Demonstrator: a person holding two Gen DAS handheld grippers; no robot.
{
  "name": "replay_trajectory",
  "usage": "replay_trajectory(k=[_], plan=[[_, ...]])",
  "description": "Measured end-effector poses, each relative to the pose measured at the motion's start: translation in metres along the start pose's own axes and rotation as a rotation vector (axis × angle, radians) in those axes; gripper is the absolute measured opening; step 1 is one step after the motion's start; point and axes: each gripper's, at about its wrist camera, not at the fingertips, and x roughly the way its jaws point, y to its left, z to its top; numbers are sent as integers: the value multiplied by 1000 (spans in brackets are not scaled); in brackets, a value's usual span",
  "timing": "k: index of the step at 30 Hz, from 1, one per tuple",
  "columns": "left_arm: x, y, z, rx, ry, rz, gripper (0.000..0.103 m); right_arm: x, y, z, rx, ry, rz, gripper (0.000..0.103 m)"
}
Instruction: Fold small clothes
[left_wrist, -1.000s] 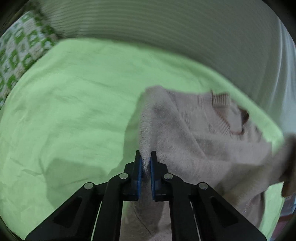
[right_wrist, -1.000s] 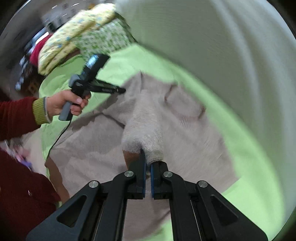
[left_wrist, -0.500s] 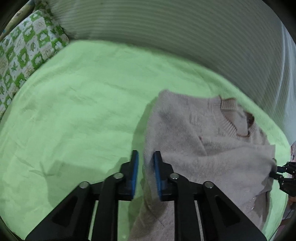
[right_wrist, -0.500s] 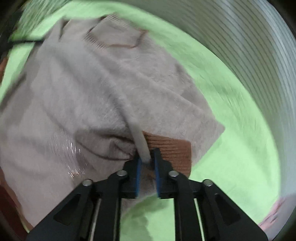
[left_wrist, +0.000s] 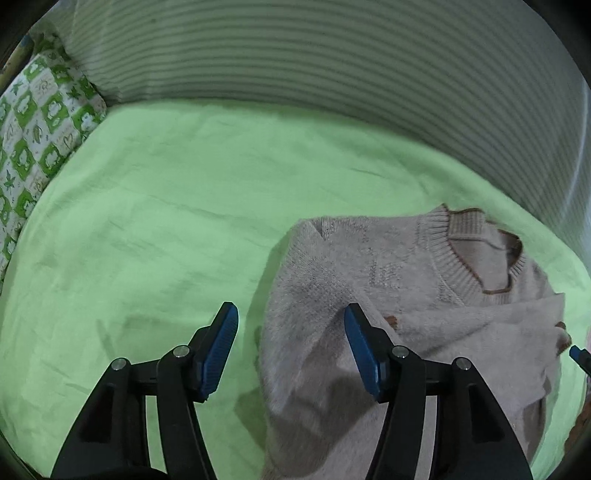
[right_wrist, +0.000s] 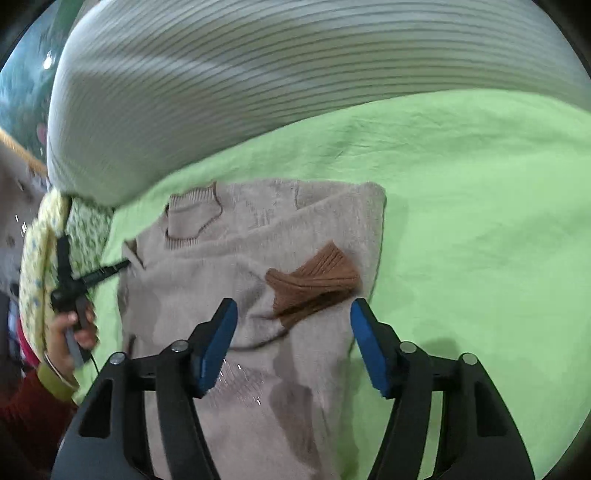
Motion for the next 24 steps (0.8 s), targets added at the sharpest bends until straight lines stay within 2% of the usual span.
replay_trajectory(k=[1,3,4,5,6,8,10,12,14,15,16,17,18,20,21,22,24], plan=[[4,-1,0,0,5,10,56,2,2,1,-16,-30,-21,64],[11,-2,0,-2,21,19,42,7,7,3,-75,-72,-55,64],[14,-2,-1,-3,29,5,35,7,12,5,-128,-82,-47,64],[15,-3,-1,-3,30,-4,34,3,16,6,-177,-76,-30,64],[15,-4,0,4,26,0,33,5,22,6,-240,-62,-24,64],[14,-7,0,26,16,2,24,9,39,5,-422,-12,-64,65],[15,-11,1,38,9,-3,18,20,48,3,-569,50,-154,65],[16,-12,1,40,1,-8,12,33,54,6,-680,92,-225,64],[16,-13,1,42,-14,-13,8,40,57,9,-720,111,-222,64],[15,-13,0,43,-23,-15,8,44,57,10,-732,132,-207,57],[15,-12,0,39,-32,-16,7,53,58,11,-751,171,-220,42],[12,-9,-3,29,-45,-19,6,59,60,10,-761,200,-231,13],[8,-4,-5,11,-58,-32,6,62,62,11,-754,230,-218,6],[2,5,-8,-30,-76,-63,6,49,69,14,-692,236,-141,6],[-1,10,-9,-48,-82,-79,6,40,70,17,-647,232,-84,6],[-2,15,-9,-62,-83,-94,6,21,71,23,-567,215,17,6],[-3,22,-9,-80,-83,-106,6,-10,69,34,-447,186,159,6]])
